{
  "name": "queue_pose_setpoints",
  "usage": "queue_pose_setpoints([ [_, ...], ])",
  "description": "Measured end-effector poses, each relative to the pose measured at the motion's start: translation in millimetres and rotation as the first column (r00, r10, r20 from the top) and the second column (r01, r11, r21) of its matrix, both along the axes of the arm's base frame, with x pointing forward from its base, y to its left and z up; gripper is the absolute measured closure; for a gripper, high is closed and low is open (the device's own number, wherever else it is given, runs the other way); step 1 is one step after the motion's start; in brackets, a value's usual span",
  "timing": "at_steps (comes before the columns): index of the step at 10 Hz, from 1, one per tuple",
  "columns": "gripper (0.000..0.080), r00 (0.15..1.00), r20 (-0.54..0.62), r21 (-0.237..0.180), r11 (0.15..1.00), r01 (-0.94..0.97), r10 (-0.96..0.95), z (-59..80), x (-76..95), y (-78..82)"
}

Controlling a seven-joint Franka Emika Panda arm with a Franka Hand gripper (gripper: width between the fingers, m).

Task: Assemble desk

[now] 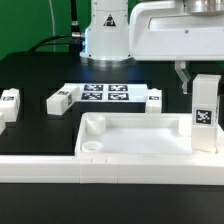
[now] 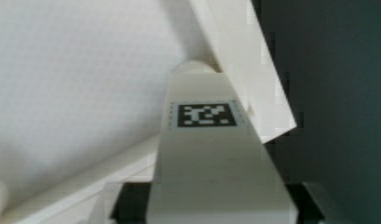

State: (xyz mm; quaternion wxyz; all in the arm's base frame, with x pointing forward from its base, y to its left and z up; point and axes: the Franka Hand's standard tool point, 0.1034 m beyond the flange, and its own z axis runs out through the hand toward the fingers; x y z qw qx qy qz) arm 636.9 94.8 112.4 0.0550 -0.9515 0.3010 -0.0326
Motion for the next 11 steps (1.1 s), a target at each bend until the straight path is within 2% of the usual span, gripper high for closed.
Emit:
queue_pose_setpoints([
  [4, 0.0509, 0.964, -0.028, 0.021, 0.964, 0.265, -0.265, -0.4, -0.5, 0.6],
  [6, 0.0509, 0.973, -0.024, 0.017, 0.973, 0.229, -0.228, -0.6, -0.6, 0.7],
  [8, 0.0195, 0.991, -0.024, 0.009, 0.992, 0.129, -0.129, -1.3, -2.2, 4.0],
  [9, 0.0164, 1.000, -0.014, -0.001, 1.000, 0.007, -0.007, -1.3, -2.5, 5.1],
  [11, 0.0152, 0.979, 0.002, -0.019, 0.979, -0.203, 0.203, -1.1, -2.5, 6.3],
])
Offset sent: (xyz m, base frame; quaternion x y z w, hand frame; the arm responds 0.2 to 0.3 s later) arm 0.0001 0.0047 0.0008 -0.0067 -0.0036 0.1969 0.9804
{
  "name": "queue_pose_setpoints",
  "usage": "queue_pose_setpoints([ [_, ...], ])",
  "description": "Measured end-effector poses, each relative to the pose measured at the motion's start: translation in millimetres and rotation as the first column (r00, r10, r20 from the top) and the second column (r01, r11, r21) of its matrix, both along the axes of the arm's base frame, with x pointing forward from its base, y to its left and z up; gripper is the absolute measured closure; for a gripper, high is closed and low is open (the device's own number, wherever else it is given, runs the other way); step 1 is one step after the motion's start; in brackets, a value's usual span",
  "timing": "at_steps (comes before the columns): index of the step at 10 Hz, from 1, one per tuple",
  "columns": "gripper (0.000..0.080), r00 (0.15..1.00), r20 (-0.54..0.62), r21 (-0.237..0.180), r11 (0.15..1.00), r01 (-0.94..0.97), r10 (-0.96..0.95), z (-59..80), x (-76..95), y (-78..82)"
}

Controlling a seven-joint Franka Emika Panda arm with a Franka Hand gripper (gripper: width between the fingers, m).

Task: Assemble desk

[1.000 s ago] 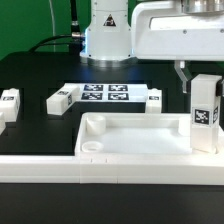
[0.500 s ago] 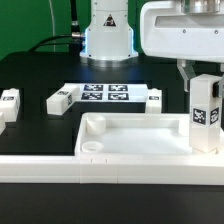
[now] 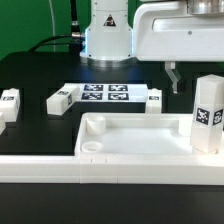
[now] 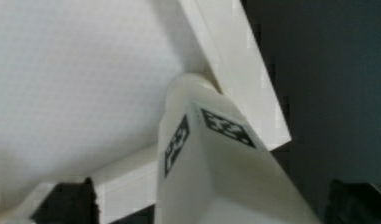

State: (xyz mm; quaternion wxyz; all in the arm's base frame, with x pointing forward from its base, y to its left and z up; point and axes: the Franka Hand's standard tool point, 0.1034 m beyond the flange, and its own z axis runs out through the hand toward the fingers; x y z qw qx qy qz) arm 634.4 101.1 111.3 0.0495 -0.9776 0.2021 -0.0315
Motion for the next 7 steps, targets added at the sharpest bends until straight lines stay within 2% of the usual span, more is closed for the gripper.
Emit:
queue_pose_setpoints([
  [3, 0.0150, 0.957, 0.020, -0.026, 0.957, -0.288, 0.289, 1.1, 1.4, 1.7],
  [7, 0.0150, 0.828, 0.025, -0.066, 0.827, -0.558, 0.561, -1.7, 2.1, 0.5],
])
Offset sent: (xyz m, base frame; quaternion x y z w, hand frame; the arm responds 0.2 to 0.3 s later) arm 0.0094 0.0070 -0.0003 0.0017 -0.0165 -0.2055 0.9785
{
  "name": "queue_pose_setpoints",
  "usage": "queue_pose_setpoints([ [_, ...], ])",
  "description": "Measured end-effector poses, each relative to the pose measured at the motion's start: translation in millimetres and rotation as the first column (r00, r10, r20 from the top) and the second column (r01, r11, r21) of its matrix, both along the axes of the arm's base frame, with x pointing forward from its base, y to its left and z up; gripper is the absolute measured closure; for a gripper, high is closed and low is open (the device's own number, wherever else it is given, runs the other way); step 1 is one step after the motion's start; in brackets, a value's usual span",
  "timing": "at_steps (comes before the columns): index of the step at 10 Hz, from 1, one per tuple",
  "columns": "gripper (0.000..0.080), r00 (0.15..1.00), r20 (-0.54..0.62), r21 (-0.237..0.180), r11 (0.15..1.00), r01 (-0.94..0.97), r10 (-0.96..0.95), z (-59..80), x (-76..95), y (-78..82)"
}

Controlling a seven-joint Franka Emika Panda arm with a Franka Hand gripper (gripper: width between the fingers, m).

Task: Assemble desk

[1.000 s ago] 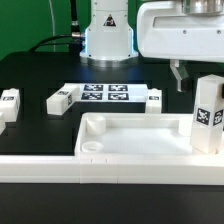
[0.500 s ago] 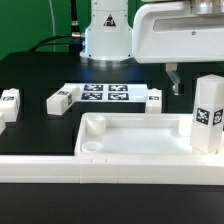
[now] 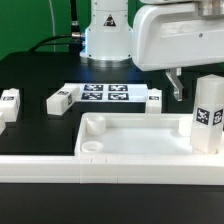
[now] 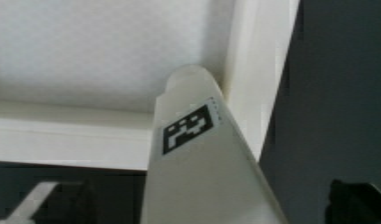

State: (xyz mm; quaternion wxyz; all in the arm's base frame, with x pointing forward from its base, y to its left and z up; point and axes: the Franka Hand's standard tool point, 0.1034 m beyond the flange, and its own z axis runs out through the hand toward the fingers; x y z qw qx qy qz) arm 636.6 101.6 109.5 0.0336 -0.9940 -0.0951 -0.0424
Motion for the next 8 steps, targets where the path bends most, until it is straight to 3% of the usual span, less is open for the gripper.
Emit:
queue_pose_setpoints([
  [5, 0.0150, 0.957, 0.014, -0.047, 0.957, -0.287, 0.288, -0.1, 0.4, -3.6],
  [8, 0.0510, 0.959, 0.013, -0.046, 0.959, -0.281, 0.282, -0.6, -0.1, -3.8],
])
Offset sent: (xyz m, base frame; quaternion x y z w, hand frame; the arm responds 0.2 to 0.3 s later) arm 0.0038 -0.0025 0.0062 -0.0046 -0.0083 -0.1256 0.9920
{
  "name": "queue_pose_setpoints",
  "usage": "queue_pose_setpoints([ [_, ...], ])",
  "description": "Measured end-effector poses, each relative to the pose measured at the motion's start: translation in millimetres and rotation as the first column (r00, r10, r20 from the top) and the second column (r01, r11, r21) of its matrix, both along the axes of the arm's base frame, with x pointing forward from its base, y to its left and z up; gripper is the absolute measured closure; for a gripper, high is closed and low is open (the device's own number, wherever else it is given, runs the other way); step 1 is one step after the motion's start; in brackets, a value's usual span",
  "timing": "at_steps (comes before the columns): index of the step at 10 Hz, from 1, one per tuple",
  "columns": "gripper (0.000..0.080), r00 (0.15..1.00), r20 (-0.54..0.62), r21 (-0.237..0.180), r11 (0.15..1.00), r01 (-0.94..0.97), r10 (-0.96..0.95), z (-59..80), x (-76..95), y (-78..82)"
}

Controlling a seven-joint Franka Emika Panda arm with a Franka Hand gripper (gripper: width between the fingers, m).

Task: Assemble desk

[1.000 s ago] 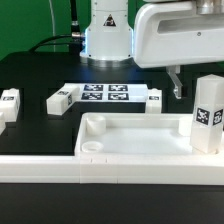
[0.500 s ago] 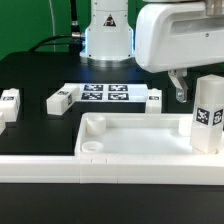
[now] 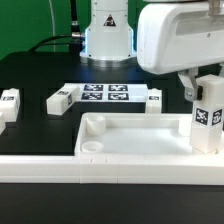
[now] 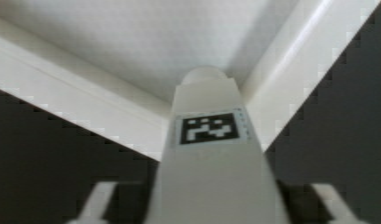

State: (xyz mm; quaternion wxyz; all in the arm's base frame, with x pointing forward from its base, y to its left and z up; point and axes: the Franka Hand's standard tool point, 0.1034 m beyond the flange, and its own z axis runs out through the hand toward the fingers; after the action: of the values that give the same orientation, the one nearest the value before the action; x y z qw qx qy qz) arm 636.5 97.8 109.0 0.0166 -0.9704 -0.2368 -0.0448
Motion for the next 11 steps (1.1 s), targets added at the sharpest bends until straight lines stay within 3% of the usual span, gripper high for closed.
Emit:
queue_pose_setpoints([
  [2, 0.0510, 1.000, -0.001, 0.001, 1.000, 0.011, -0.011, -0.4, -0.3, -0.2],
  [5, 0.0510, 0.970, -0.018, 0.029, 0.970, 0.242, -0.242, -0.7, -0.3, -0.8],
  [8, 0.0509, 0.851, -0.045, 0.046, 0.850, 0.525, -0.523, -1.1, -0.7, 1.0],
  [11, 0.0509, 0.671, -0.075, 0.049, 0.669, 0.742, -0.738, -1.9, -1.6, 2.2],
])
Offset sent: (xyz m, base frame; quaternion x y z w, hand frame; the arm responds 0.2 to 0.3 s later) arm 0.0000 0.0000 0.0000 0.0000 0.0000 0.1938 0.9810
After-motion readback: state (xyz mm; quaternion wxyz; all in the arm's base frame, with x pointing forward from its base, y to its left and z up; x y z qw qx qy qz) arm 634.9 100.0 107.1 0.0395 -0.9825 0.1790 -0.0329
